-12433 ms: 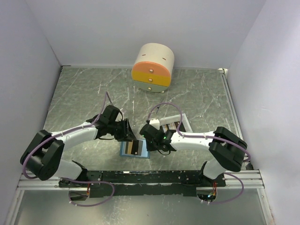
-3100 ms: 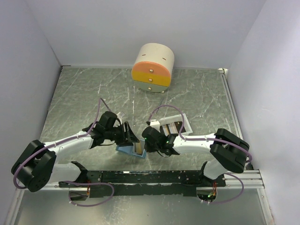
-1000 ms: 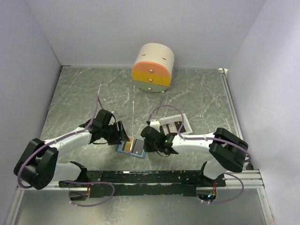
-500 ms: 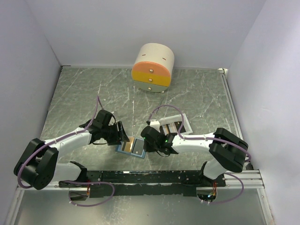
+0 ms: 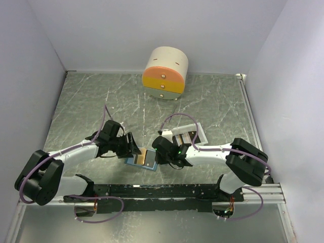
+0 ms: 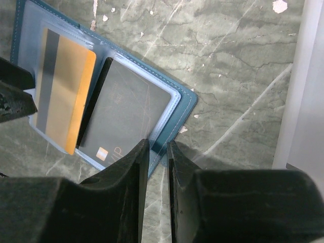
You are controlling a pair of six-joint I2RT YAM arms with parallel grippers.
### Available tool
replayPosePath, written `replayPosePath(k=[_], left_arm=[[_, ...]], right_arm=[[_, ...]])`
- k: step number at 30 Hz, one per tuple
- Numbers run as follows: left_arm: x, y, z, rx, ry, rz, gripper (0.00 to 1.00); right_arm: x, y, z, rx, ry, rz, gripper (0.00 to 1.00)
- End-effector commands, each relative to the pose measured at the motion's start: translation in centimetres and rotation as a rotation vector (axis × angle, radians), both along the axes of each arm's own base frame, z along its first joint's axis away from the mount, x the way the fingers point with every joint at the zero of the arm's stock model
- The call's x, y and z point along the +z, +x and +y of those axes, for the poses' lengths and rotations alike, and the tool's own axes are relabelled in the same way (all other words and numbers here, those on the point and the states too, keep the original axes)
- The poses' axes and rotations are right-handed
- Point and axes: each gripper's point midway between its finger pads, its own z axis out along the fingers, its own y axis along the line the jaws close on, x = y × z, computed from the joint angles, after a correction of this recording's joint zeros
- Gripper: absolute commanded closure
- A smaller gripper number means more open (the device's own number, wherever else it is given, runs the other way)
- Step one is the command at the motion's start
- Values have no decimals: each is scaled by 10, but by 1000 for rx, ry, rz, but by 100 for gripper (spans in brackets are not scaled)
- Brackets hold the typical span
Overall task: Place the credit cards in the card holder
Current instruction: Insert the credit card into the card holder.
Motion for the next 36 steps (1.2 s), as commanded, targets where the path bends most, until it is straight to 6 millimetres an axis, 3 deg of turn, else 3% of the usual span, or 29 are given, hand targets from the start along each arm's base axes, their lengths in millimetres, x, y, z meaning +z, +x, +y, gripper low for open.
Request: replayPosePath(k=[1,12,21,26,36], left_arm=[[13,-5,-14,-31,-115,3,33],[40,-6,-28,-44,-236,-9,33],[43,-7,-33,-49,-276,-4,33],[48,-5,-35,-49,-286,-11,33],[48,-2,-35,-45,-276,-16,33]], right_arm=[[-4,5,-1,-5,-15,-23,80],[-4,4,2,4,-6,-21,80],[-3,2,7,27,10,-11,80],[0,-1,9,40,19,-1,73],[26,3,8,20,48,-31,65]])
